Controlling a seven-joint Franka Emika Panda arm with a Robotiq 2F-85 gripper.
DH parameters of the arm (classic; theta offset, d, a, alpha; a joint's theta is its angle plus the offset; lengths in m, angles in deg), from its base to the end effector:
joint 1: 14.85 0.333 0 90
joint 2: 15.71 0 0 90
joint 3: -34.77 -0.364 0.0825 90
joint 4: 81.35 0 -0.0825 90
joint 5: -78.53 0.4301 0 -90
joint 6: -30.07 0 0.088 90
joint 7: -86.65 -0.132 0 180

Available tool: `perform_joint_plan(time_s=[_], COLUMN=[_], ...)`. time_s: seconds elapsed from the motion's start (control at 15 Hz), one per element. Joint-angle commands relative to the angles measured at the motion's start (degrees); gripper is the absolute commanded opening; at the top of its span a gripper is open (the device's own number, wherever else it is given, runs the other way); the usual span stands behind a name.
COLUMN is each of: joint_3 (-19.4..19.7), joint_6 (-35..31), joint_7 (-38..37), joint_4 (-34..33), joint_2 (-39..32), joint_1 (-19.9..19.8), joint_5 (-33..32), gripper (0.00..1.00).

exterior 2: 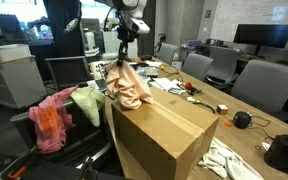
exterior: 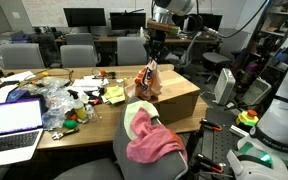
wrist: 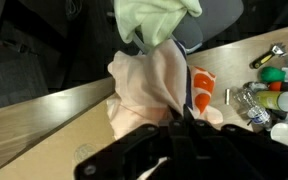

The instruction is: Pick up the clothes on top of the box and put them on the head rest of the chair

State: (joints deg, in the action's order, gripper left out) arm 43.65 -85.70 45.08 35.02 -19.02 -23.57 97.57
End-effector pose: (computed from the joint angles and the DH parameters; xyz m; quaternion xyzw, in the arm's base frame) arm 0.5790 -0.1551 0.4167 -0.8198 0.5538 0.0618 0.1321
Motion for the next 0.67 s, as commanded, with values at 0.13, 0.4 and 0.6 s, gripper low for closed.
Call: perform_joint_plan(time_s=[0.13,0.4,0.6], joint_3=[0.99,0.92,0.14], joint_6=[-5.33,-6.20,-6.65], joint_7=[3.53,4.39,4.61], joint_4=[14.52,18.74,20.32], joint_2=[15.11,22.91,28.11], joint_1=[-1.04,-2.38,-3.28], joint_5=[2.58,1.42,0.59], gripper=[0.01,0.01,0.01])
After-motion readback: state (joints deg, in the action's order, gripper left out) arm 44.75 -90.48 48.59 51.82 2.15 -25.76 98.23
